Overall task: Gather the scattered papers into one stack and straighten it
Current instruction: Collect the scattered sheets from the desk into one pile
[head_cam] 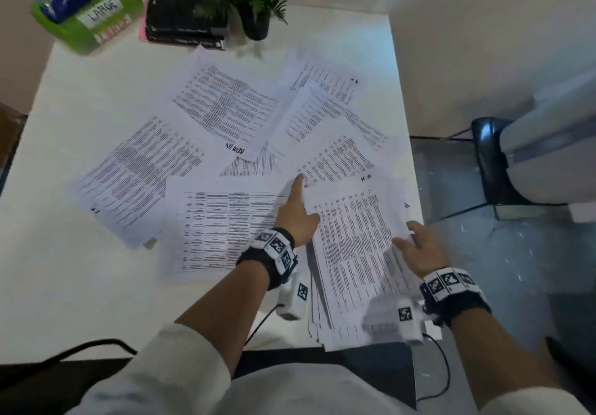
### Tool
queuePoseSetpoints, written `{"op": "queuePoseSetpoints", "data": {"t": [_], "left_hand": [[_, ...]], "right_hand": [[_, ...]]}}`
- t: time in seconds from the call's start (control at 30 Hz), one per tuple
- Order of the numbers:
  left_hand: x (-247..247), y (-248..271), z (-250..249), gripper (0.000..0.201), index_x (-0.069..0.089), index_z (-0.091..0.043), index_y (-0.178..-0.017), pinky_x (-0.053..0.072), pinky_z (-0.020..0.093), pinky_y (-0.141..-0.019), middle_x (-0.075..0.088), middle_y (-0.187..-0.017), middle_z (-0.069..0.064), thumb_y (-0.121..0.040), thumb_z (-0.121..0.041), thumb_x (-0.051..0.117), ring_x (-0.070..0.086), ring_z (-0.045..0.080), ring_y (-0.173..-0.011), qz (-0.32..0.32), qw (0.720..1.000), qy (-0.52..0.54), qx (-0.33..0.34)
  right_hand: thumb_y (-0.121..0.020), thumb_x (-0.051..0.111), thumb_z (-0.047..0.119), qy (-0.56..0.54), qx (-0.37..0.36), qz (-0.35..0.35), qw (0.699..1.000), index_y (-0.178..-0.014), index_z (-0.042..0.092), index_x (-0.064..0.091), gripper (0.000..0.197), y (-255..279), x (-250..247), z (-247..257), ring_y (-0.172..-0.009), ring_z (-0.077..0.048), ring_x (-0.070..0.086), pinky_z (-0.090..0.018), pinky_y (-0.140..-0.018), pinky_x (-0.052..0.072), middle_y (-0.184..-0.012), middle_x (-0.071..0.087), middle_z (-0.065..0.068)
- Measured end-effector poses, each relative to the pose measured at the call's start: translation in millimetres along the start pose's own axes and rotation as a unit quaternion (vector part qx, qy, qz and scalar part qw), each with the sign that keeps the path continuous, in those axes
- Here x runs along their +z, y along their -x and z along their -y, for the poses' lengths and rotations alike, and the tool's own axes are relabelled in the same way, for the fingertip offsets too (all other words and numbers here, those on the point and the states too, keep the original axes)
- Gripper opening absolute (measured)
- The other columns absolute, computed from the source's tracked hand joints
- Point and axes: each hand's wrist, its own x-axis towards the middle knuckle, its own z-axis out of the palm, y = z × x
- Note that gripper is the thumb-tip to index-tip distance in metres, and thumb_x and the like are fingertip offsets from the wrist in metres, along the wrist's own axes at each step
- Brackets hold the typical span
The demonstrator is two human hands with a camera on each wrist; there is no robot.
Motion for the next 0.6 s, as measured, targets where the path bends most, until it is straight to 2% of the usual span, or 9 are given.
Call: {"op": "queuePoseSetpoints", "data": {"t": [0.1, 0.17, 0.23, 0.27, 0.33, 0.4, 0.47, 0.53, 0.6], "left_hand": [[8, 4, 3, 0.088, 0.006, -0.041, -0.155, 0.052, 0.018, -0.049, 0.062, -0.098, -0.002, -0.092, -0.008, 0.058, 0.069, 0.025, -0.076, -0.046, 0.998, -0.024, 0.022], [1, 3, 6, 0.067, 0.034, -0.028, -0.151, 0.047, 0.01, -0.051, 0.065, -0.087, -0.003, -0.092, -0.008, 0.058, 0.066, 0.018, -0.07, -0.078, 0.996, -0.042, 0.024], [-19, 3, 9, 0.04, 0.06, -0.017, -0.13, 0.048, 0.009, -0.056, 0.07, -0.091, -0.001, -0.091, -0.008, 0.058, 0.065, 0.011, -0.07, -0.124, 0.99, -0.064, 0.024], [-31, 3, 13, 0.032, 0.065, -0.015, -0.121, 0.052, 0.014, -0.064, 0.071, -0.098, 0.002, -0.09, -0.009, 0.058, 0.067, 0.013, -0.078, -0.151, 0.984, -0.091, 0.026], [-58, 2, 22, 0.028, 0.066, -0.016, -0.116, 0.055, 0.03, -0.086, 0.068, -0.112, 0.006, -0.089, -0.013, 0.061, 0.065, 0.021, -0.1, -0.18, 0.967, -0.175, 0.033], [-85, 1, 30, 0.032, 0.064, -0.019, -0.122, 0.052, 0.041, -0.094, 0.061, -0.123, 0.008, -0.089, -0.02, 0.062, 0.057, 0.027, -0.115, -0.18, 0.945, -0.271, 0.009], [-110, 2, 38, 0.041, 0.058, -0.024, -0.128, 0.049, 0.046, -0.095, 0.053, -0.128, 0.01, -0.088, -0.03, 0.062, 0.047, 0.032, -0.121, -0.186, 0.911, -0.361, -0.062], [-129, 7, 48, 0.052, 0.05, -0.028, -0.134, 0.044, 0.048, -0.098, 0.045, -0.131, 0.012, -0.085, -0.039, 0.064, 0.041, 0.036, -0.123, -0.197, 0.882, -0.405, -0.139], [-140, 13, 60, 0.065, 0.041, -0.033, -0.139, 0.038, 0.051, -0.101, 0.036, -0.139, 0.014, -0.081, -0.045, 0.068, 0.035, 0.038, -0.128, -0.205, 0.871, -0.409, -0.18]], "right_hand": [[-0.091, 0.062, 0.023, 0.067, 0.009, -0.018, 0.998, -0.103, -0.003, 0.062, 0.029, -1, 6, -21, -0.091, -0.034, 0.063, -0.036, -0.077, 0.047, -0.104, 0.069, -0.022], [-0.087, 0.063, 0.02, 0.095, 0.006, -0.041, 0.995, -0.089, -0.006, 0.059, 0.027, 0, 7, -23, -0.074, -0.033, 0.058, -0.038, -0.068, 0.047, -0.087, 0.066, -0.024], [-0.086, 0.063, 0.019, 0.082, 0.003, -0.068, 0.994, -0.095, 0.001, 0.063, 0.021, 3, 7, -18, -0.076, -0.031, 0.059, -0.034, -0.068, 0.046, -0.086, 0.065, -0.016], [-0.087, 0.061, 0.024, 0.069, -0.006, -0.088, 0.994, -0.104, 0.006, 0.063, 0.025, 2, 9, -16, -0.082, -0.03, 0.061, -0.032, -0.074, 0.049, -0.093, 0.065, -0.013], [-0.091, 0.057, 0.04, 0.077, -0.058, -0.123, 0.988, -0.115, 0.012, 0.061, 0.037, 2, 12, -7, -0.094, -0.034, 0.062, -0.042, -0.085, 0.054, -0.106, 0.065, -0.017], [-0.091, 0.059, 0.04, 0.091, -0.108, -0.136, 0.981, -0.118, 0.013, 0.06, 0.039, 1, 20, 8, -0.107, -0.036, 0.055, -0.047, -0.093, 0.05, -0.114, 0.059, -0.017], [-0.088, 0.065, 0.031, 0.102, -0.171, -0.101, 0.975, -0.117, 0.013, 0.061, 0.035, 3, 30, 32, -0.111, -0.034, 0.051, -0.045, -0.094, 0.046, -0.115, 0.056, -0.016], [-0.087, 0.067, 0.027, 0.115, -0.245, -0.056, 0.961, -0.112, 0.011, 0.064, 0.03, 2, 44, 59, -0.107, -0.033, 0.051, -0.039, -0.088, 0.043, -0.109, 0.057, -0.014], [-0.088, 0.066, 0.027, 0.126, -0.287, -0.008, 0.95, -0.111, 0.012, 0.064, 0.028, 1, 62, 88, -0.105, -0.029, 0.051, -0.032, -0.084, 0.04, -0.108, 0.057, -0.011]]}}
